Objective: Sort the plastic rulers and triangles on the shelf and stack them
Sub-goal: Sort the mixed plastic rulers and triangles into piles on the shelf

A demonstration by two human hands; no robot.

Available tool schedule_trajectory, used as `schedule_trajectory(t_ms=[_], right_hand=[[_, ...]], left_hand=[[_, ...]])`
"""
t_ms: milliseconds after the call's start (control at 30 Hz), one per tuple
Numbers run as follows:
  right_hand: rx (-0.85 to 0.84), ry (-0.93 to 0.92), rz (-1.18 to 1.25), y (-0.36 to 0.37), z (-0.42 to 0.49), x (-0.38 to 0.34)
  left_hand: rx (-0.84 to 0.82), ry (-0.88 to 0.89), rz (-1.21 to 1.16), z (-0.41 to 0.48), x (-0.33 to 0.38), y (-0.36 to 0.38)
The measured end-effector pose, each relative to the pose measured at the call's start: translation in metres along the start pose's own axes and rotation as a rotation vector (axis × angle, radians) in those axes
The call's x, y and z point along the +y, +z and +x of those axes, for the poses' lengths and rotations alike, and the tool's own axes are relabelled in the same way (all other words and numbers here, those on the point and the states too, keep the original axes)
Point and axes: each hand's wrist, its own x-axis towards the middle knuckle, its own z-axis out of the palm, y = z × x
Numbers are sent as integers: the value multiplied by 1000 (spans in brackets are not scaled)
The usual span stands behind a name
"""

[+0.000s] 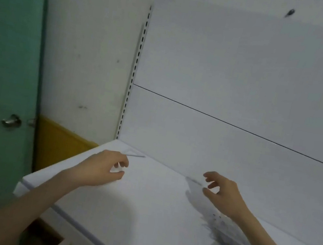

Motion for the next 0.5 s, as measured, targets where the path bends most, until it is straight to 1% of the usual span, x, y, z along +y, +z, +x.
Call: schedule_trajectory(t_ms=[67, 167, 300, 367, 433, 500], right_hand=[[-66, -60, 7, 38, 32, -38], [-140, -134, -52, 98, 65, -98], [-133, -266, -126, 161, 100, -159], [-165, -241, -194, 179, 122, -170], [-232, -165, -297, 190, 139, -173], [-300, -114, -343, 198, 145, -176]], left_hand=[[26, -70, 33, -9, -42, -15], [18, -83, 90, -23, -92, -33], [22, -52, 115, -36, -140, -54], [27, -30, 111, -40, -155, -61], [0, -24, 134, -43, -165, -66], [-9, -11, 141, -43, -172, -69]])
